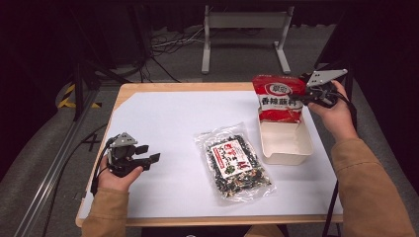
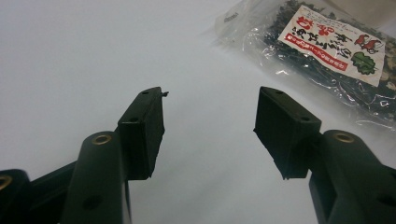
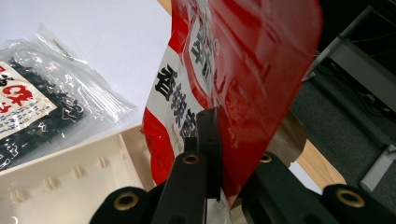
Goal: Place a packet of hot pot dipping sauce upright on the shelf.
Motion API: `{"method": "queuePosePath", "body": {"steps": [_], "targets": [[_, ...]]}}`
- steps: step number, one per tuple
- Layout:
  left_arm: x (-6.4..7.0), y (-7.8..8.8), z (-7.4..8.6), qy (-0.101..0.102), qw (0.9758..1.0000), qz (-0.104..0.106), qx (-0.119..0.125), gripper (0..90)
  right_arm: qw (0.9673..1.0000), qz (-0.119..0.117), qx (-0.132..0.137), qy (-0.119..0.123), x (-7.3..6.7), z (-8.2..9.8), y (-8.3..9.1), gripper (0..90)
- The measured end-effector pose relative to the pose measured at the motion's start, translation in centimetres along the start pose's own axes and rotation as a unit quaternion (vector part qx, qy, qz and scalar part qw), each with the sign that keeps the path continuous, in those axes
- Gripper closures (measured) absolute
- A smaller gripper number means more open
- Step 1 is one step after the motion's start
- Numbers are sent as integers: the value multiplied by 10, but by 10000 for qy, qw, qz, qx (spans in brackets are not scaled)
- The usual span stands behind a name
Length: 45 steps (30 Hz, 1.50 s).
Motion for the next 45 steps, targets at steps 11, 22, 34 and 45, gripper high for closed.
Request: {"method": "queuePosePath", "body": {"steps": [11,22,34,45], "targets": [[0,-1,0,22,10000,24,6,426,9993,-34,-128,-342,-3,11,-13,886],[1,-3,-1,3,10000,26,-10,423,9954,124,-515,-793,-1,40,-12,884],[2,-11,-5,-45,9999,85,-31,405,9942,226,-422,-962,-7,40,-8,681],[6,-18,-11,-98,9998,175,-42,396,9898,515,-223,-1308,-19,40,9,395]]}}
Point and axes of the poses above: each handheld gripper's, and its own axes: y roughly backward along the jaws, z roughly out of its underside, x roughly to its right, the point moved 3 cm from there along -y, roughly forward along the jaws, and after that the axes turned 2 degrees about x, right-handed, at the moved point
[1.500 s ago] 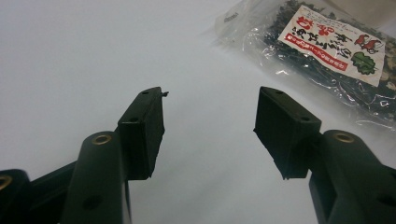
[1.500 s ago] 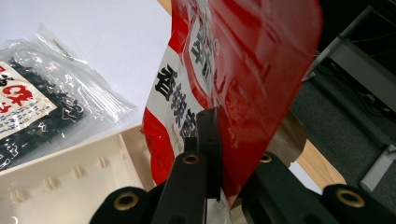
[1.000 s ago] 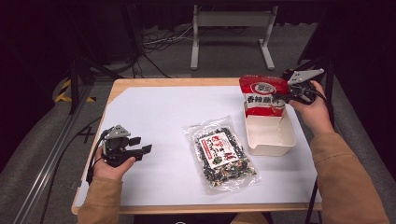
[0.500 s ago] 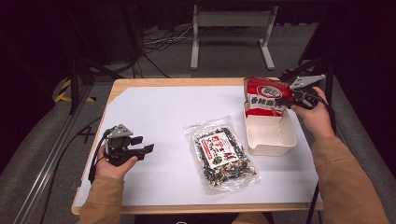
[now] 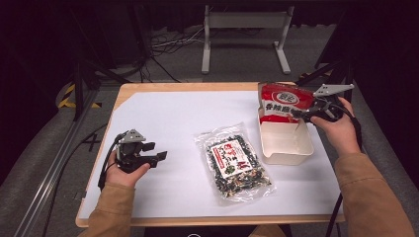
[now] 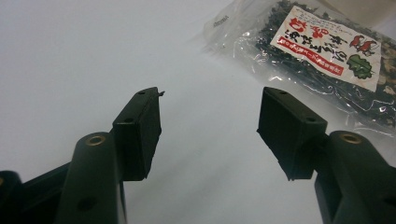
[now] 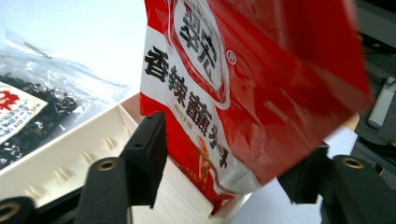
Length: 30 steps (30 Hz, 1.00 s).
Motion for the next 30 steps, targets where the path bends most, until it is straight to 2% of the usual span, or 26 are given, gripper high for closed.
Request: {"method": "queuePosePath", "body": {"steps": [3,16,23,30], "targets": [[-1,-2,-2,-99,10000,1,-13,395,10000,97,5,16,-5,2,9,372],[4,-10,-12,-176,9997,158,-10,386,9992,392,83,62,-25,8,45,369],[6,-14,-15,-217,9995,223,-30,385,9990,360,245,-34,-40,11,60,369],[9,-15,-17,-269,9992,301,-22,382,9981,2,605,-63,-66,12,71,376]]}}
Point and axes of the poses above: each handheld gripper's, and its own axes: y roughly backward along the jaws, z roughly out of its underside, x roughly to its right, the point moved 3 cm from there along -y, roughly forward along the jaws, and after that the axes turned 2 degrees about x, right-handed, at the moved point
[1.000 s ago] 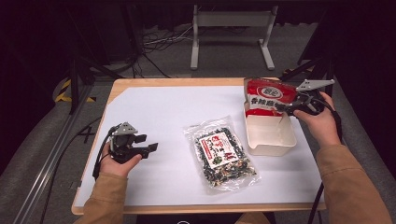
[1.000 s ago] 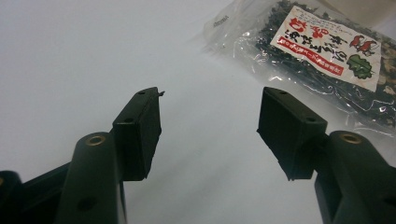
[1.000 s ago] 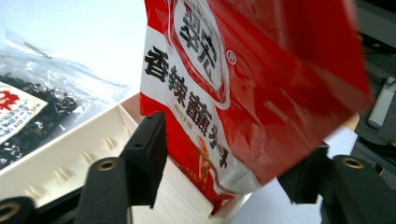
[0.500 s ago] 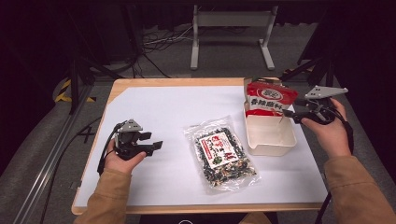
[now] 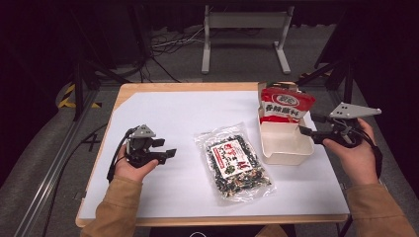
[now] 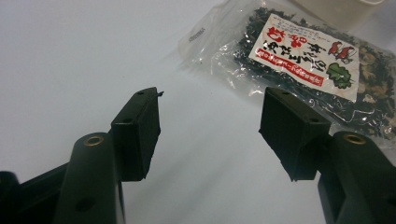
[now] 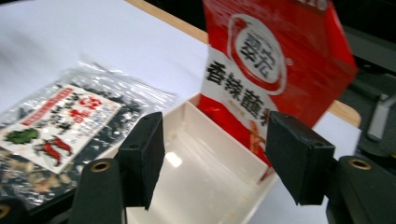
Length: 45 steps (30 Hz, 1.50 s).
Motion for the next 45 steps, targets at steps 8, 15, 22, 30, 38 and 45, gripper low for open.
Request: {"method": "queuePosePath", "body": {"steps": [8,15,22,30,38,45], "targets": [[4,0,-2,-46,9998,178,-28,354,9986,-415,284,-165,-25,5,4,374],[5,-1,-5,-28,9993,367,-58,304,9969,-598,443,-269,-43,13,1,374],[5,-10,-9,104,9989,431,-125,271,9960,-746,409,-256,-56,14,2,376],[1,-26,-18,364,9991,169,-165,277,9956,-775,454,-255,-68,13,4,392],[4,-47,-30,432,9986,134,-270,288,9947,-822,559,-273,-77,14,2,403],[8,-68,-37,477,9982,165,-324,295,9945,-811,590,-312,-79,15,0,378]]}}
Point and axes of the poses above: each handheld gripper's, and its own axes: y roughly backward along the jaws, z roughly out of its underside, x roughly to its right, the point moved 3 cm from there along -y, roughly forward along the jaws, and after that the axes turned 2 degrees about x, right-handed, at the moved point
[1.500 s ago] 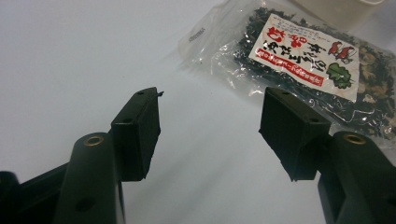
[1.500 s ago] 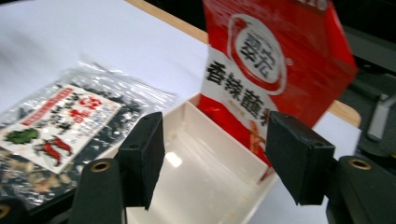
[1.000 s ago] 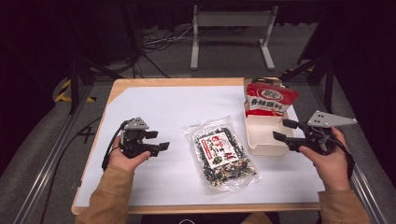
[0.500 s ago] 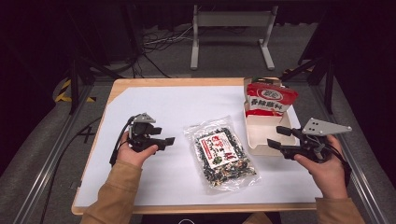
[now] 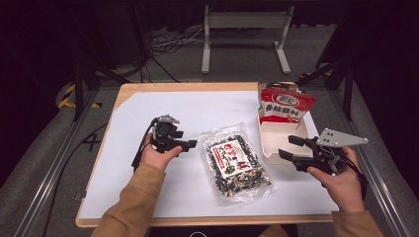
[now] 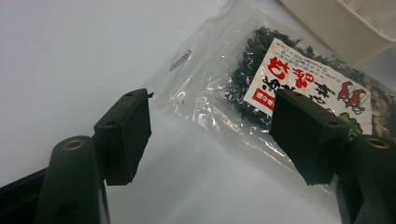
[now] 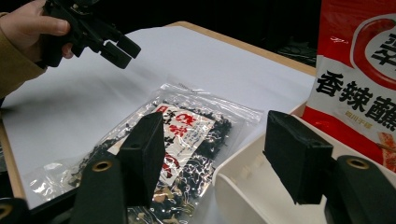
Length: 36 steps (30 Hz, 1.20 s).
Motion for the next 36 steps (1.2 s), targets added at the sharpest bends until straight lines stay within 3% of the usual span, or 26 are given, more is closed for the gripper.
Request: {"method": "queuePosePath", "body": {"steps": [7,11,19,33,36], "targets": [[0,-17,-6,13,9999,-80,-71,296,10000,-15,-22,-70,-1,0,-2,361],[1,-27,-6,106,9999,112,-46,294,10000,-6,-4,-59,-2,0,-1,354],[1,-43,-9,101,9998,21,-140,286,10000,-19,4,-64,-3,0,-3,337],[6,-73,-5,159,9979,228,-585,355,9999,-3,-24,-114,0,2,-4,330],[7,-76,-4,151,9976,179,-652,362,9999,-7,-25,-120,0,2,-4,330]]}}
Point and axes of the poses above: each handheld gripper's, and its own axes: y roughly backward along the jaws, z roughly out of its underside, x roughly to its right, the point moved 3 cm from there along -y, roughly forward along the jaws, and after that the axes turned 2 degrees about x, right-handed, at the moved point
